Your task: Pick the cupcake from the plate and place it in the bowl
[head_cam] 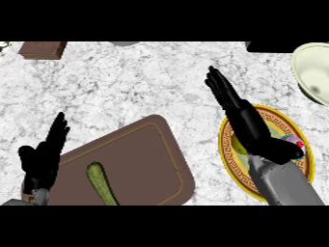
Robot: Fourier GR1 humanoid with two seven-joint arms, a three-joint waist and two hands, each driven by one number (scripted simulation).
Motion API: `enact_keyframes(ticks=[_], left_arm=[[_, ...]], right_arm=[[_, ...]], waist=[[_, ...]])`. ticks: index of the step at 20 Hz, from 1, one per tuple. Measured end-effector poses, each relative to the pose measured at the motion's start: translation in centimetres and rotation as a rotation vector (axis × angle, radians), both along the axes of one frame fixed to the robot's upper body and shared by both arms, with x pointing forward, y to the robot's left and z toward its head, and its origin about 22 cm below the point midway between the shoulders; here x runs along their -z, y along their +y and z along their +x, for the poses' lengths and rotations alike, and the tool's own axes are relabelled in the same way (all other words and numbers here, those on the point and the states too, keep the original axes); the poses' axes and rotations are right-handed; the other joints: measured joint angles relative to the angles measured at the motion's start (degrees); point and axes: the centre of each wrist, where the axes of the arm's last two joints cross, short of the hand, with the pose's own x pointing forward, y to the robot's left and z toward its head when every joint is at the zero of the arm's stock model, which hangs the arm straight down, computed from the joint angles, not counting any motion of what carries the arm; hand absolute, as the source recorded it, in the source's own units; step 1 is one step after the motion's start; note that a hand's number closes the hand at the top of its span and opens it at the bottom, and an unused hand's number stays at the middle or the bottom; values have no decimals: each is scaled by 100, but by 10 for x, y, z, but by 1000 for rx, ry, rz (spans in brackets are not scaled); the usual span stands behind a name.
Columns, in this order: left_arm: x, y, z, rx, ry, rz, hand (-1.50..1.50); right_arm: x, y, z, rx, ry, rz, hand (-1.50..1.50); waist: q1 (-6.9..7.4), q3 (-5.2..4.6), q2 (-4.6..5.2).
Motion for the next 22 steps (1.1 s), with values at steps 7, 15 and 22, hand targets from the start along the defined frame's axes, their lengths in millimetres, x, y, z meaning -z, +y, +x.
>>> enact_keyframes(ticks=[7,15,22], left_arm=[[-37,22,22,-25,-129,80,0],[-61,41,24,-42,-163,97,0],[-76,36,35,-5,-181,97,0]], right_arm=[[-61,-109,12,56,-159,-296,-150],[-41,-232,-49,479,-38,-725,-150],[-51,-269,-113,550,-19,-813,-150]], waist=[[-218,56,-170],[-420,106,-204],[-228,114,-168]])
